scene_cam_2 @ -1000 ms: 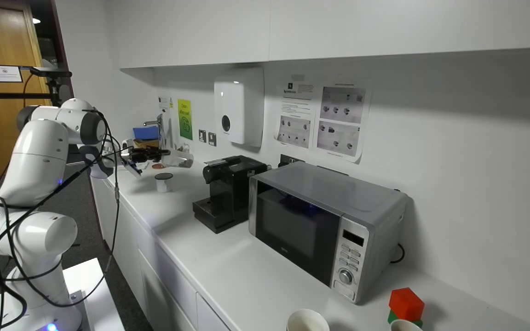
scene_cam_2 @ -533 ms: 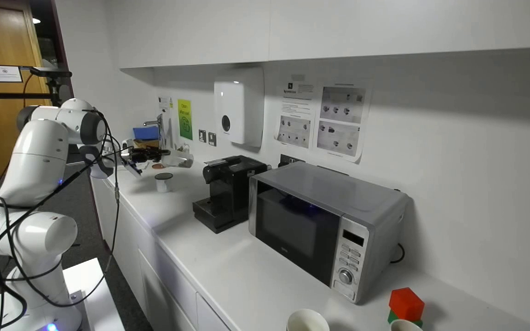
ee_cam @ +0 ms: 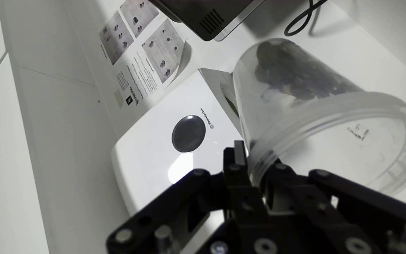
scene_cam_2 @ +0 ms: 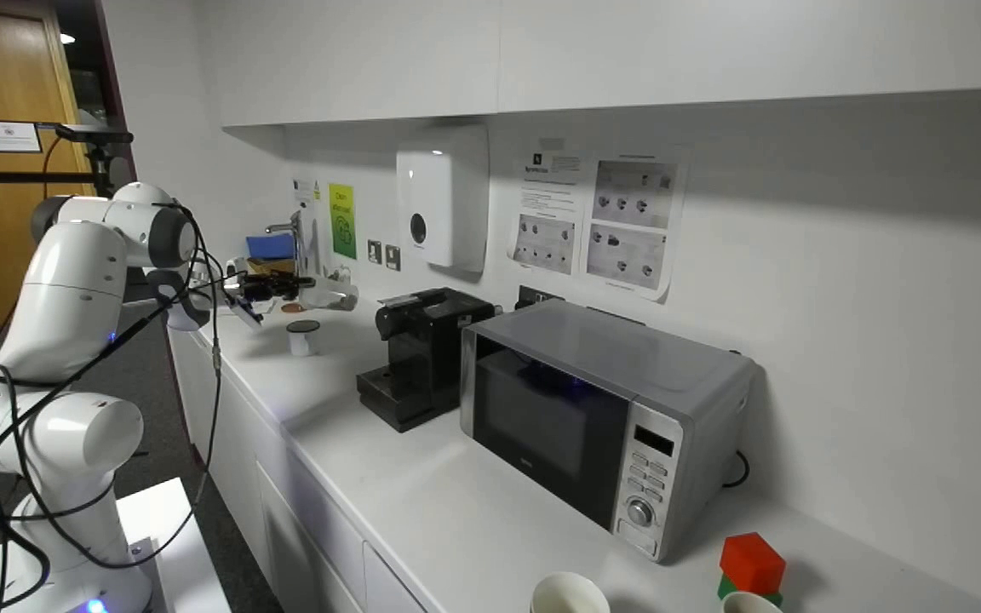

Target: Take the mug from the coffee maker and put it on the counter, and pour the content from the transparent cup into the mug

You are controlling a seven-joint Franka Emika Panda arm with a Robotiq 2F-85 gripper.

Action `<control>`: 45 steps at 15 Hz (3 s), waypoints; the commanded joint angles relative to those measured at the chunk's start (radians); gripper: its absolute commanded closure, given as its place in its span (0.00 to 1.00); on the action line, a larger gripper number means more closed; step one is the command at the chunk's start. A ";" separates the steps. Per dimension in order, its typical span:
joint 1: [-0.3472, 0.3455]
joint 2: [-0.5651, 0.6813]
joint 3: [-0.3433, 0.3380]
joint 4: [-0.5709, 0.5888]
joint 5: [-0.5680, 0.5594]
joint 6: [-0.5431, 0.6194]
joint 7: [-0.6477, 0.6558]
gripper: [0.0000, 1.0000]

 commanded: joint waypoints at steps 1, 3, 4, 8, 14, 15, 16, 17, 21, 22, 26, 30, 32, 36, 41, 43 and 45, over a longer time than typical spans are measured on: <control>-0.002 0.003 0.002 0.004 -0.002 -0.002 -0.002 0.90; -0.002 0.003 0.002 0.004 -0.002 -0.002 -0.002 0.90; -0.002 0.003 0.002 0.004 -0.002 -0.002 -0.002 0.90; -0.002 0.003 0.002 0.004 -0.002 -0.002 -0.002 0.90; -0.002 0.003 0.002 0.004 -0.002 -0.002 -0.002 0.90; -0.002 0.003 0.002 0.004 -0.002 -0.002 -0.002 0.90; -0.002 0.003 0.002 0.004 -0.002 -0.002 -0.002 0.90; -0.002 0.003 0.002 0.004 -0.002 -0.002 -0.002 0.90; -0.002 0.003 0.002 0.004 -0.002 -0.002 -0.002 0.90; -0.002 0.003 0.002 0.004 -0.002 -0.002 -0.002 0.90; -0.002 0.003 0.002 0.004 -0.002 -0.002 -0.002 0.90; -0.002 0.017 0.000 0.017 -0.001 0.014 -0.014 0.98; -0.005 0.027 -0.002 0.022 -0.003 0.028 -0.021 0.98; -0.015 0.041 -0.005 0.031 -0.002 0.052 -0.037 0.98; -0.012 0.052 -0.012 0.040 -0.002 0.032 -0.038 0.98; -0.006 0.054 -0.013 0.044 -0.001 0.019 -0.038 0.98; -0.001 0.060 -0.015 0.053 -0.003 0.009 -0.045 0.98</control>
